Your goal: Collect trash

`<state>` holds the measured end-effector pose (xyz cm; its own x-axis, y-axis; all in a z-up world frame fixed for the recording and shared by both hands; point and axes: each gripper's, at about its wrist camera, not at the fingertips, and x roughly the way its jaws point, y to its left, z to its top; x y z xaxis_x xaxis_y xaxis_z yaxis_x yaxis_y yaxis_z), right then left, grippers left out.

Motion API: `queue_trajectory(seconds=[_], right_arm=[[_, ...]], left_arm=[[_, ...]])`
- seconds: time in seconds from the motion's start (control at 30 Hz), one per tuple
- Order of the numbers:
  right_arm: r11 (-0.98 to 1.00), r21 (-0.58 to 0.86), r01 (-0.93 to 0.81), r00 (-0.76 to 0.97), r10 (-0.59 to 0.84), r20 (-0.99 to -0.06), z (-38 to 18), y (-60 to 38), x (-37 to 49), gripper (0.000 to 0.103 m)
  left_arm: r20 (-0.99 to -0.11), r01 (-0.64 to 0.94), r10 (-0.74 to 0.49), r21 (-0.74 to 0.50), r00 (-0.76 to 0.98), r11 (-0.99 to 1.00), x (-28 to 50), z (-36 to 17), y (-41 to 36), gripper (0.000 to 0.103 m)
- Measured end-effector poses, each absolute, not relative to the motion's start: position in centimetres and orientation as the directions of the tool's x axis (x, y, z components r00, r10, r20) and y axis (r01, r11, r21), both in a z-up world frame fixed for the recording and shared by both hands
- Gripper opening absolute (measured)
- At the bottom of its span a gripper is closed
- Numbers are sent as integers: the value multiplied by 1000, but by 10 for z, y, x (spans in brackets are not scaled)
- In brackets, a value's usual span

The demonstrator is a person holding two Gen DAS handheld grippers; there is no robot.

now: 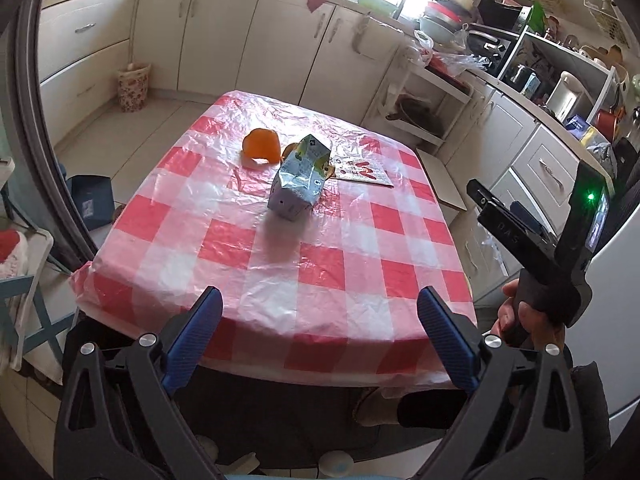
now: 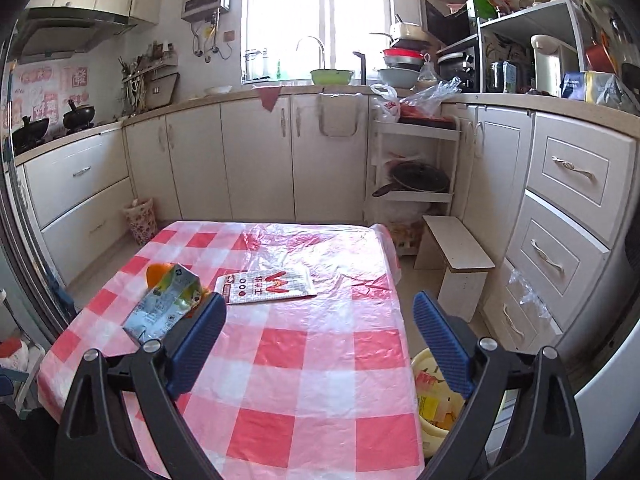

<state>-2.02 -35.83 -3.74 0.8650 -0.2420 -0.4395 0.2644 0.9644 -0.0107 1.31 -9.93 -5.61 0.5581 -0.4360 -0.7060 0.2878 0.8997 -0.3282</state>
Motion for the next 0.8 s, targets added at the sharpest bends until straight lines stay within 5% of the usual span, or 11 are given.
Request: queue_trajectory(seconds=[0.8], right_arm=[[947,49,319,853,-264,-450,-44,-373,-29,92]], left_arm=[[-716,292,-426,-312,554,904,6,-56,-104,95]])
